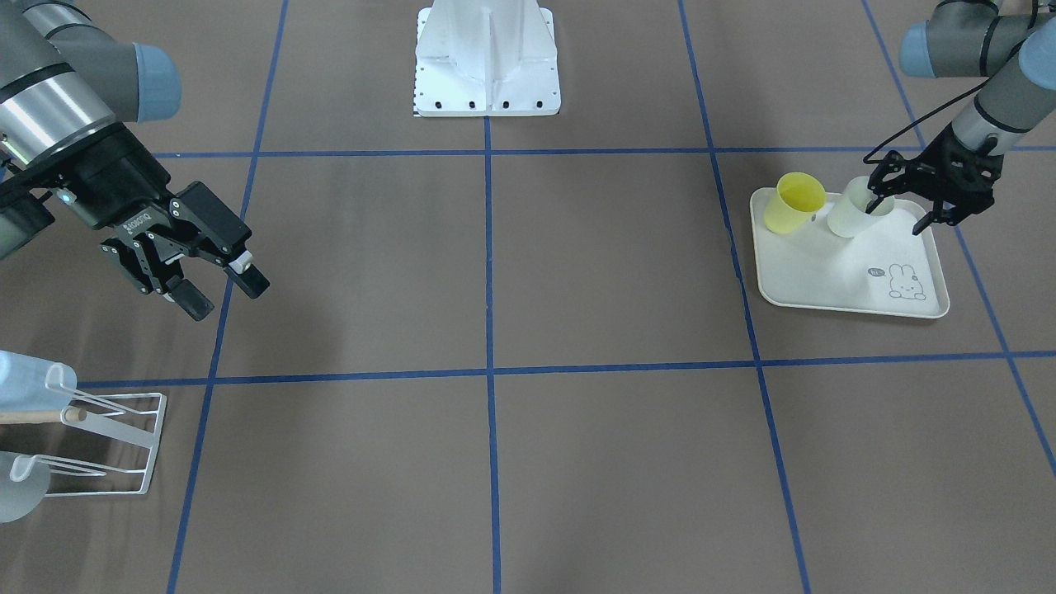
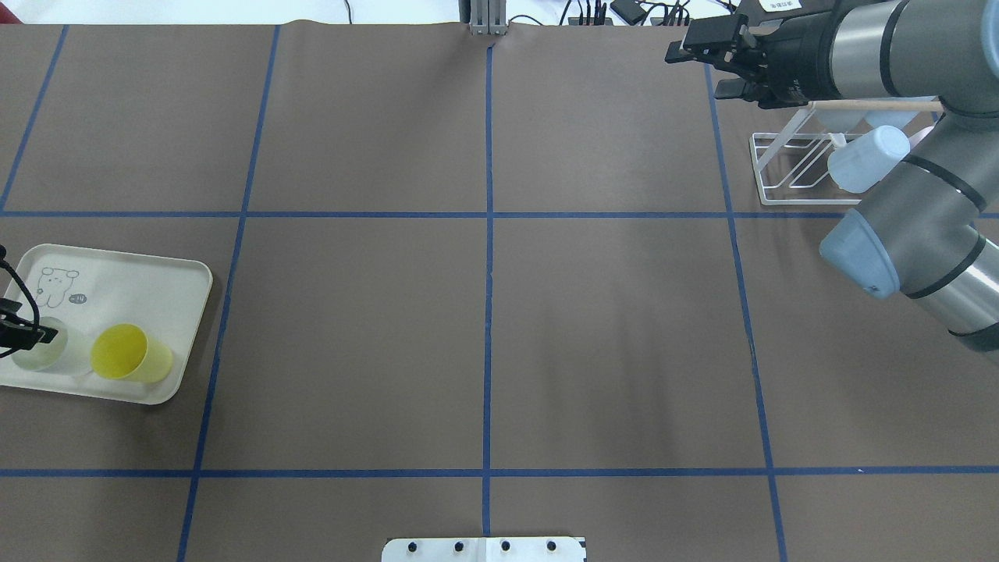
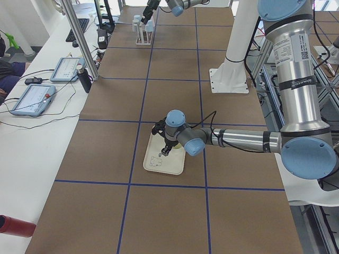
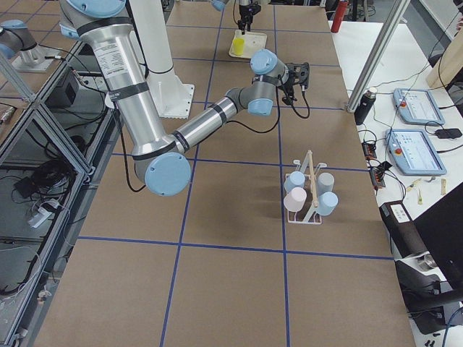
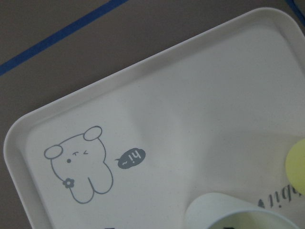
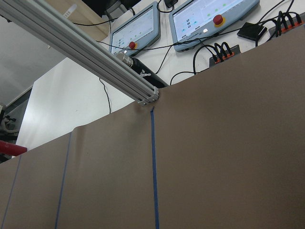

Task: Transfer IKEA cup to right arm and place on rack

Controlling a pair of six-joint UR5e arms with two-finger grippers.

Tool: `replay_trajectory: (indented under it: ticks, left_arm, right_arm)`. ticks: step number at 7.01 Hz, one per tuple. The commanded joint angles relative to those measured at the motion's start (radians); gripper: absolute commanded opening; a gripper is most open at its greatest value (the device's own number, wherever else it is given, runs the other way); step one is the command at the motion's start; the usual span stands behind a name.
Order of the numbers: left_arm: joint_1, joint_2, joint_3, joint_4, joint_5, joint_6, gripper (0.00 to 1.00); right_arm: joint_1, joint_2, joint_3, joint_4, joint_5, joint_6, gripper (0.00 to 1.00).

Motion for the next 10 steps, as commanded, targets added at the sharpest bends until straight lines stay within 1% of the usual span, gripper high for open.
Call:
replay_trajectory:
  ticks: [1,2,3,5,6,7,8,9,10]
  left_arm:
    - [-0.001,0.009,-0.018,0.001,-0.006,0.007,0.11]
    - [-0.004,0.012,-0.025,0.001,-0.024,0.008,0.07]
    - [-0.004,0.027,-0.042,0.003,-0.027,0.008,0.0]
    - [-0.026,0.075,-0.108,0.007,-0.026,0.001,0.0]
    - [-0.114,0.061,-0.116,0.051,-0.024,-0.002,0.0]
    - [-0.192,0.019,-0.116,0.064,-0.024,-0.004,0.0]
    - [-0.224,-0.045,-0.113,0.091,-0.021,-0.01,0.0]
    - [-0.23,-0.122,-0.111,0.104,-0.023,-0.139,0.0]
    - [-0.228,-0.205,-0.104,0.099,-0.024,-0.317,0.0]
  right_arm:
    - [0.0,-0.001,0.005,0.001,0.0,0.001,1.0]
    - [0.0,-0.001,0.008,0.001,0.002,0.001,1.0]
    - [0.002,-0.001,0.008,0.001,0.002,0.001,1.0]
    - [0.0,-0.001,0.016,0.002,0.002,0.013,1.0]
    - [0.0,-0.001,0.025,0.001,0.003,0.015,1.0]
    - [0.0,-0.001,0.026,0.002,0.005,0.014,1.0]
    - [0.0,-0.001,0.026,0.002,0.005,0.014,1.0]
    - [-0.002,-0.001,0.022,0.002,0.002,0.018,1.0]
    - [-0.002,-0.001,0.022,0.002,0.0,0.035,1.0]
